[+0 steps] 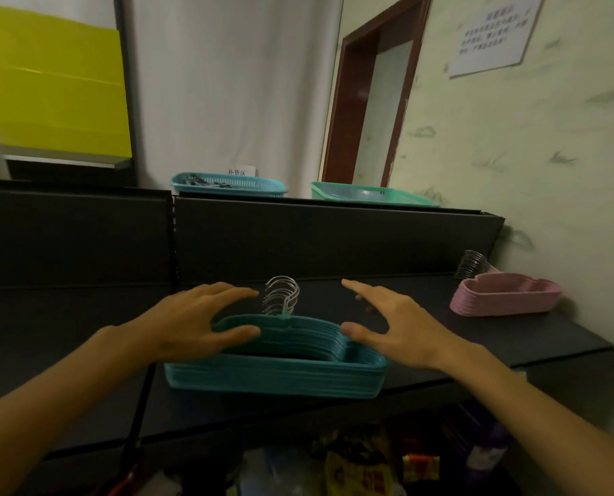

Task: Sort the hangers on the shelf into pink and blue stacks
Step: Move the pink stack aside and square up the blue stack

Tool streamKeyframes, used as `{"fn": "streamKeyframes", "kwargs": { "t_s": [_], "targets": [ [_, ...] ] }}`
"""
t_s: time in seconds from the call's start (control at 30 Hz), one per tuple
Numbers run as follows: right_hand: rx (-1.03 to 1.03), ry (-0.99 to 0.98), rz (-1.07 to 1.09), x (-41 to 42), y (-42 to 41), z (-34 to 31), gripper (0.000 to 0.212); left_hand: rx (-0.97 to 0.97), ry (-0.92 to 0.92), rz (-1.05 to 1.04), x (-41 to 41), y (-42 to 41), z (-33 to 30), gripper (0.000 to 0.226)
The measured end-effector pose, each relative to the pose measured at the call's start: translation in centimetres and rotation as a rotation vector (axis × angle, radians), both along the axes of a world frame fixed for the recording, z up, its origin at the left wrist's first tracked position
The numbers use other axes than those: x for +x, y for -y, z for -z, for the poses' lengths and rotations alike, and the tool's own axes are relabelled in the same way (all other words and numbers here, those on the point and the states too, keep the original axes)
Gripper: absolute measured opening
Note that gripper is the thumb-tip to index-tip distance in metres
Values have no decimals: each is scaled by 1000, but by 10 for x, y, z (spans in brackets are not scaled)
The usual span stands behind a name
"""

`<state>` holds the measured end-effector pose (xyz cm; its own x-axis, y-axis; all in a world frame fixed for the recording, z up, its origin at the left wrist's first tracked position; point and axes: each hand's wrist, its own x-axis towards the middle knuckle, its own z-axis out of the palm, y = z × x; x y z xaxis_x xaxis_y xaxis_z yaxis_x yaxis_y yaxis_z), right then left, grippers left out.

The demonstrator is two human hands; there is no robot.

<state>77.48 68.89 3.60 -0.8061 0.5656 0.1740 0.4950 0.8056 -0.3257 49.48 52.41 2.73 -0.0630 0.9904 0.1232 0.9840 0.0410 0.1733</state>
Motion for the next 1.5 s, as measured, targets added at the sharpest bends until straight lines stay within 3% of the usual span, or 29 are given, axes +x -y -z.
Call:
{"fn": "streamKeyframes", "kwargs": {
  "t_s": [0.33, 0.73, 0.9, 1.27, 1.5],
  "targets": [
    [-26, 177, -23, -13, 29, 16, 103, -55, 78, 67, -15, 13, 27, 89],
    [122, 233, -16, -19, 25, 20, 98, -25, 160, 96, -19, 7, 30, 88],
    [29, 203, -3, -22, 21, 21, 100, -130, 101, 109, -21, 3, 22, 109],
    [55, 218, 21, -23, 18, 17, 92, -161, 51, 138, -28, -6, 20, 108],
    [-28, 337, -21, -32, 12, 13, 69, -187, -7, 153, -27, -9, 20, 82]
  ]
}}
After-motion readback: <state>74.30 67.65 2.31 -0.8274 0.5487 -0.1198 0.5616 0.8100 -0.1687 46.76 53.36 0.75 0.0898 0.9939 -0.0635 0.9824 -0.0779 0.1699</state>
